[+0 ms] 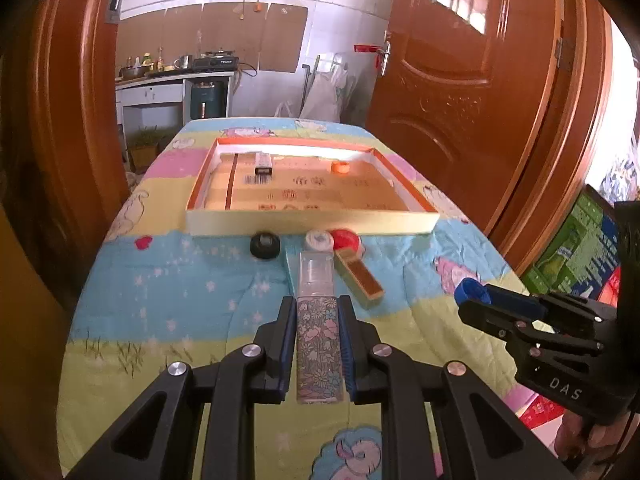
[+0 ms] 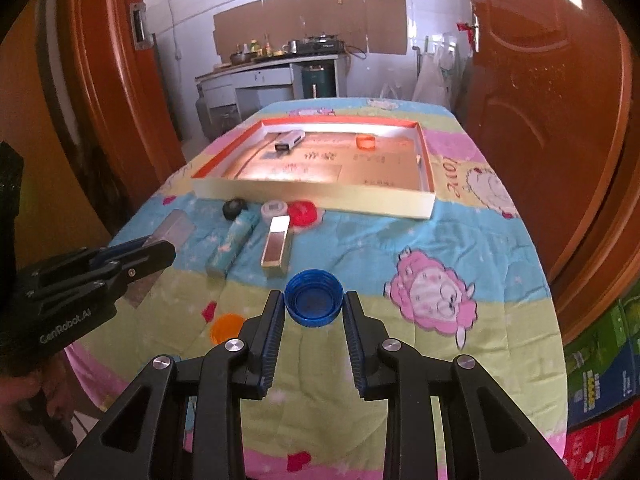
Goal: Organize rigid objects
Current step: 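Carry glitter tube and blue cap into the cardboard lid with both tools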
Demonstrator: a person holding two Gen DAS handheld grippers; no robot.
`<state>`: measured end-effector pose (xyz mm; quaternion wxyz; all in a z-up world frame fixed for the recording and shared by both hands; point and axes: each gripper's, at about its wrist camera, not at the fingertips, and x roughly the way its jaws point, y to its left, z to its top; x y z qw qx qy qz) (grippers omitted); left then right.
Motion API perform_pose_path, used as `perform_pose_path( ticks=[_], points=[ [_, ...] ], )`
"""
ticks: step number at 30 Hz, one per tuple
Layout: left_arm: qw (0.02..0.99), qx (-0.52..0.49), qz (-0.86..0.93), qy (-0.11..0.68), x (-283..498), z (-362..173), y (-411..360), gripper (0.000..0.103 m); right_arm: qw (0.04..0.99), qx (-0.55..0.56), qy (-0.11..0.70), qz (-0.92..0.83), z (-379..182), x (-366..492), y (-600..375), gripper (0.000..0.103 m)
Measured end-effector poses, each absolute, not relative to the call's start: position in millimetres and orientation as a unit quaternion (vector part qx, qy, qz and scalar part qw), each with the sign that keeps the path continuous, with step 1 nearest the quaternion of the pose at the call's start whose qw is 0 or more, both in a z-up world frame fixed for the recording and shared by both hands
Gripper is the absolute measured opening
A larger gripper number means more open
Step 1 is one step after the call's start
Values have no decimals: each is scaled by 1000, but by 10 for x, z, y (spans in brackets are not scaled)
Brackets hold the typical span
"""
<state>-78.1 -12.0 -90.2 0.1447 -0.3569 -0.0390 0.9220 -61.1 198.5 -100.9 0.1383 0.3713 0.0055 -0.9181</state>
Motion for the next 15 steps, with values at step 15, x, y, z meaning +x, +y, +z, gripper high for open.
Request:
perform_pose_path(
  ticks=[15],
  points=[
    [143, -351, 925, -37, -1365, -557, -101, 21, 144, 334, 1, -931, -621, -1142, 1967, 31]
  ],
)
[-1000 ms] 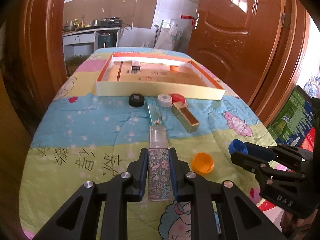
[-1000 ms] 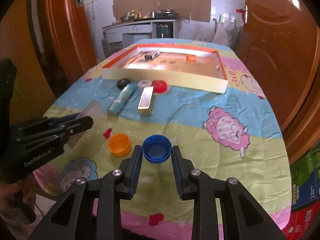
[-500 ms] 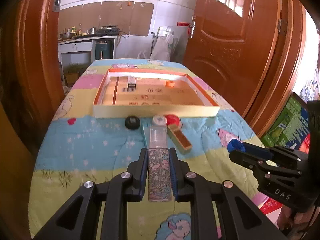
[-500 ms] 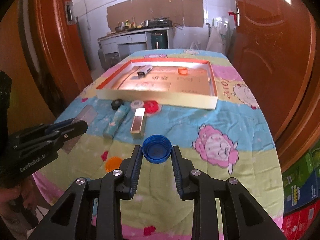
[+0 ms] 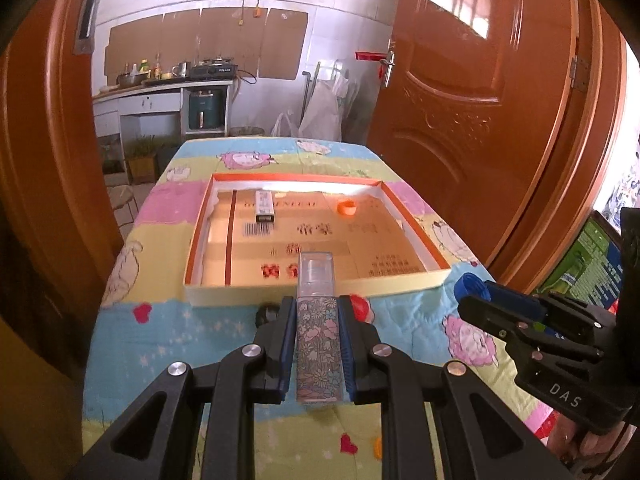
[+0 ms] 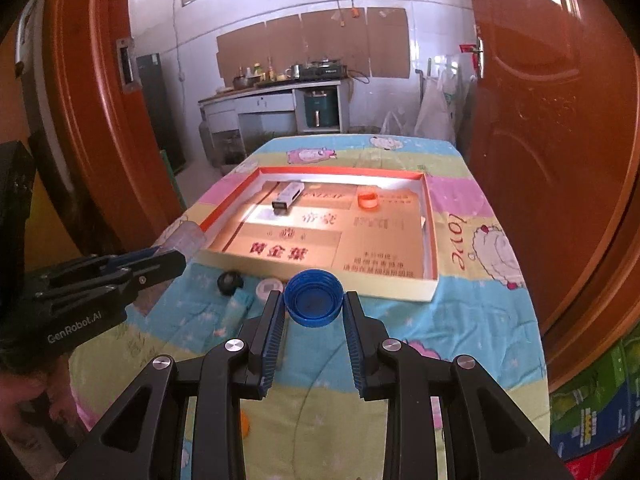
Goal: Organize rigid objects
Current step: 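Carry glitter tube and blue cap into the cardboard lid with both tools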
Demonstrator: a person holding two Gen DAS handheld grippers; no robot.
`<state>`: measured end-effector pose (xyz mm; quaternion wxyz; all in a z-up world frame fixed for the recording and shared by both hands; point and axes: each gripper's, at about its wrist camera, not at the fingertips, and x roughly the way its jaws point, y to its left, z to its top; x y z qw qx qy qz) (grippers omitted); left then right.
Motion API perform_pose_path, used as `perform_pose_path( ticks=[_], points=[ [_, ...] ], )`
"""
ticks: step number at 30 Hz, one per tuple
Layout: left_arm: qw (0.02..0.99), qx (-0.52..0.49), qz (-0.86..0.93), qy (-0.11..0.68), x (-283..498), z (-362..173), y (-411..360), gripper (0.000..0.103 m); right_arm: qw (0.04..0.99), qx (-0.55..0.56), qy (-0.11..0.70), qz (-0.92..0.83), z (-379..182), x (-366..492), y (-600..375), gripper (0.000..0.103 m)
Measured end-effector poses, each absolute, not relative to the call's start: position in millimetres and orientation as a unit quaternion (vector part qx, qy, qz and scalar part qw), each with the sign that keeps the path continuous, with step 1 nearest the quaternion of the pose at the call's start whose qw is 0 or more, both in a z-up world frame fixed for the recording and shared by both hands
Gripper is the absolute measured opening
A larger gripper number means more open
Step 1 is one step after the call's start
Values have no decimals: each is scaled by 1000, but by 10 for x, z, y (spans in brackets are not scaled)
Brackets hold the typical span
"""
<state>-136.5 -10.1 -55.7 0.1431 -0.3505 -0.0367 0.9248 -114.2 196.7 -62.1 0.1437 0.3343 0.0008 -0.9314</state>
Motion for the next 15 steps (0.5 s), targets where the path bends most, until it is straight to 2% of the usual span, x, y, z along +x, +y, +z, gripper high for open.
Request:
perform_pose_path(
  ticks=[15],
  points=[
    [150, -357, 921, -25, -2049, -446, 53, 21, 143, 345, -16, -927, -590, -1743, 2050, 31]
  ],
)
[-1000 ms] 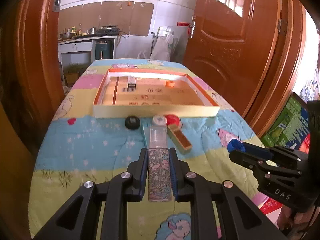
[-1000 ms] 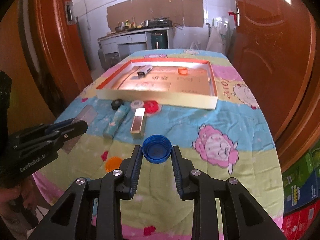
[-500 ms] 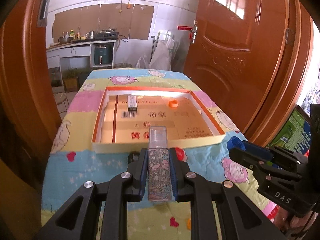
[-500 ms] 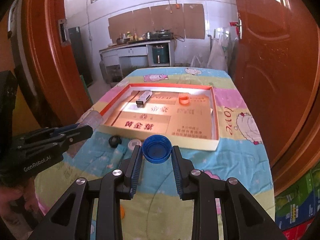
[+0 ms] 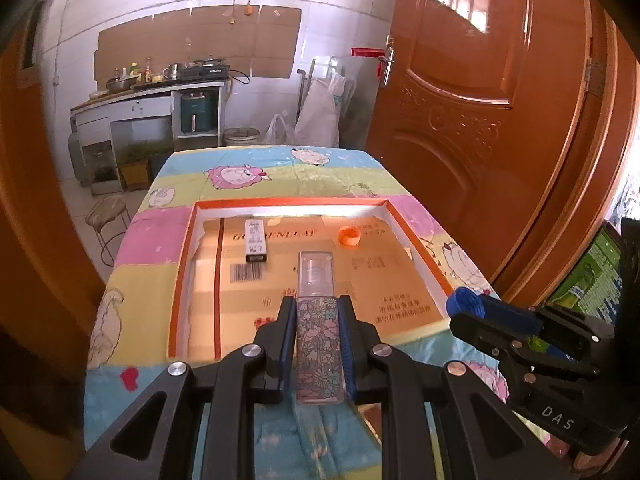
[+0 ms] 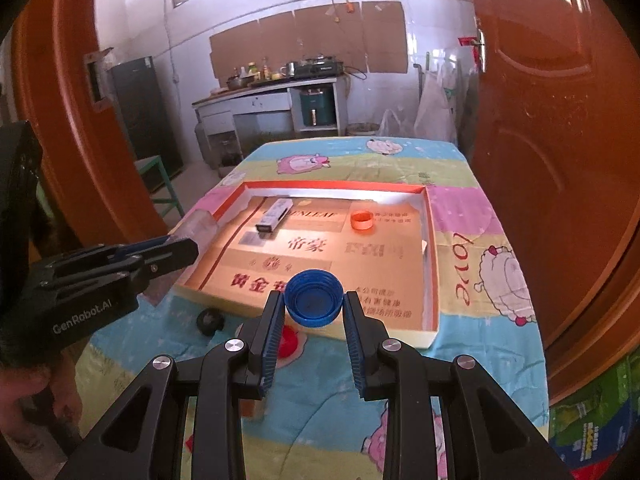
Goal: Organize rigid objects
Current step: 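Carry glitter tube and blue cap into the cardboard lid with both tools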
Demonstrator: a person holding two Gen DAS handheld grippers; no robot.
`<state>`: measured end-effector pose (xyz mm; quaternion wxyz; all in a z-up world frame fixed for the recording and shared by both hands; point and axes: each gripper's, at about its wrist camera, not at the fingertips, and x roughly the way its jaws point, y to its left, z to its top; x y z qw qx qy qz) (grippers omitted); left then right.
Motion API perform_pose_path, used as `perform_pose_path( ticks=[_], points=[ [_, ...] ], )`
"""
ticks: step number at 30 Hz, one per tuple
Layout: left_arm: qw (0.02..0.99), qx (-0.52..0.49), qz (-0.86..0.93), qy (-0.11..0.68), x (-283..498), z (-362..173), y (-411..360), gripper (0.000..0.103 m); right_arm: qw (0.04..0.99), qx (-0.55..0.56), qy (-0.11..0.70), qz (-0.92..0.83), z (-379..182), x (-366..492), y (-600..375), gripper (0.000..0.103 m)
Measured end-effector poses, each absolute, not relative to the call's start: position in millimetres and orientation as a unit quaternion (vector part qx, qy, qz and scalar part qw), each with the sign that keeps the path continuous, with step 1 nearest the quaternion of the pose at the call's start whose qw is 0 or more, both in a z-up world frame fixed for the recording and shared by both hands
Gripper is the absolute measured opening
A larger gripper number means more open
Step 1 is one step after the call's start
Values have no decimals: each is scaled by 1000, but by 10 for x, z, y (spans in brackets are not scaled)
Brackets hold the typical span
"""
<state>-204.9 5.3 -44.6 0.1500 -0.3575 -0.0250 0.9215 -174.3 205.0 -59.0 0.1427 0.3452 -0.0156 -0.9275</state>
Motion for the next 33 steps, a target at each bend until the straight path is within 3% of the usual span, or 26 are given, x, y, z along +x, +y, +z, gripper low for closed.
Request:
perform_pose_path(
  ticks=[33],
  points=[
    [160, -408, 899, -12, -3283, -775, 395, 21, 143, 396, -45, -906, -905, -2961, 2235, 31]
  ],
)
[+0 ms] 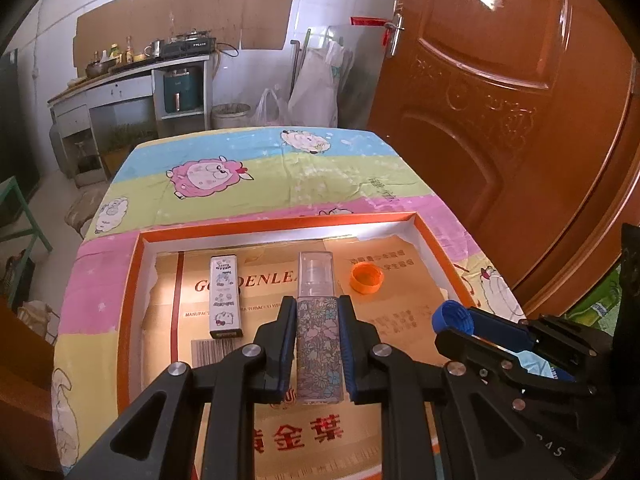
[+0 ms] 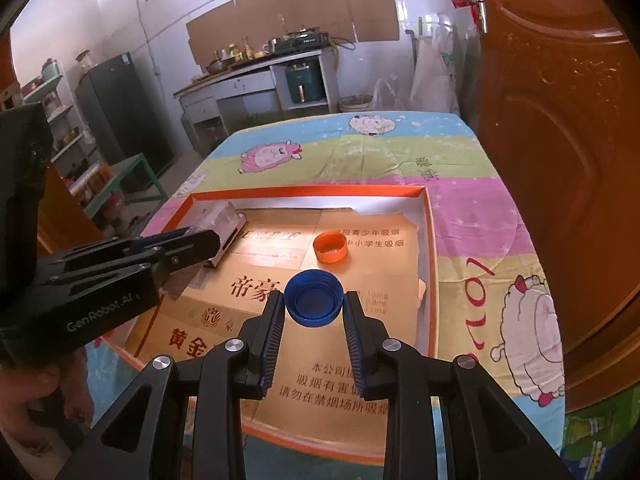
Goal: Organize rigid objects
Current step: 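Carry glitter tube and blue cap into the cardboard lid with both tools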
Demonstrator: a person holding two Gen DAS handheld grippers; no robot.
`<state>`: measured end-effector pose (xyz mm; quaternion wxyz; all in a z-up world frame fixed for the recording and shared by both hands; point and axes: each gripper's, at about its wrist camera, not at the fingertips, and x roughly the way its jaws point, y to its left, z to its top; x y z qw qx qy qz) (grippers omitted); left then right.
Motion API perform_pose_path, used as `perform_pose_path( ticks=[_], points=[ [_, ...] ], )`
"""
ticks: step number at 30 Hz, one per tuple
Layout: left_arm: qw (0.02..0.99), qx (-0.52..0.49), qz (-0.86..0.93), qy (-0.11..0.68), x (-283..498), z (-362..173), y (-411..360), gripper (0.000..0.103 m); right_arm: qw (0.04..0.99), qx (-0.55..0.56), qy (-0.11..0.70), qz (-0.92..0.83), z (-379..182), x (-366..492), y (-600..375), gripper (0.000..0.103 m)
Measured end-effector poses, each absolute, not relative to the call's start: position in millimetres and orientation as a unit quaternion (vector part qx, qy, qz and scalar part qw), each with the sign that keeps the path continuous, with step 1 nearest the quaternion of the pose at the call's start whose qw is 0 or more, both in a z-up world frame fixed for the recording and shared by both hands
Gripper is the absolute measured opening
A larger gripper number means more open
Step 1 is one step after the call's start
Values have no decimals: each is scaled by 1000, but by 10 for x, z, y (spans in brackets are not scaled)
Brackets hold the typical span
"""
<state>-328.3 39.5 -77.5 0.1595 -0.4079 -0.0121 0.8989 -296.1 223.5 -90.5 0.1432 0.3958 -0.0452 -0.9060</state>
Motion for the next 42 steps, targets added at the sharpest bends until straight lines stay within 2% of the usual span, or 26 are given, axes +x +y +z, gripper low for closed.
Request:
perform_pose_path(
  ticks=[42],
  points=[
    [149, -453, 879, -1, -3750, -1231, 499, 21, 145, 440, -47, -885, -1308, -3443, 2225, 31]
  ],
)
